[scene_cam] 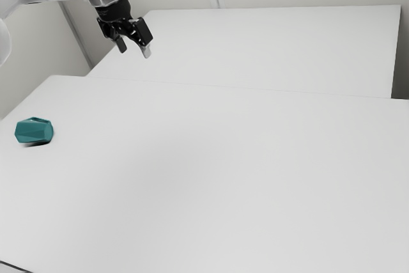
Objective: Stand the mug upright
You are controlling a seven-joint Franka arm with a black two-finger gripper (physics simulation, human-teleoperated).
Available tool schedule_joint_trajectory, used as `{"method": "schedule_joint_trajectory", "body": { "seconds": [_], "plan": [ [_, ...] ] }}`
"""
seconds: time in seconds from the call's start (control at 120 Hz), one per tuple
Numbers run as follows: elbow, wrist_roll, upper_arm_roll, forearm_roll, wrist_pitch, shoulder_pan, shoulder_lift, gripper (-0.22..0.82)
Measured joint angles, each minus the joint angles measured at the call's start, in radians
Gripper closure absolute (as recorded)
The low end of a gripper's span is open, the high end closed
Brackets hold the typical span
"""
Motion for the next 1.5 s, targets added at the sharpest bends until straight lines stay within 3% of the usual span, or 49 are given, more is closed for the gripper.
{"method": "schedule_joint_trajectory", "body": {
  "seconds": [0.417,0.533,0.7,0.833,1.067,1.233,1.5],
  "plan": [
    [0.005,0.009,0.014,-0.005,0.010,0.001,0.006,0.00],
    [0.014,0.025,0.121,-0.095,-0.007,0.002,0.011,0.00],
    [0.017,0.093,0.341,-0.283,-0.075,0.017,0.026,0.00],
    [0.078,0.178,0.383,-0.408,-0.139,0.157,0.089,0.00],
    [0.298,0.341,0.369,-0.584,-0.273,0.441,0.318,0.00],
    [0.421,0.448,0.163,-0.660,-0.338,0.759,0.468,0.00],
    [0.540,0.597,0.062,-0.690,-0.360,0.962,0.638,0.00]
  ]
}}
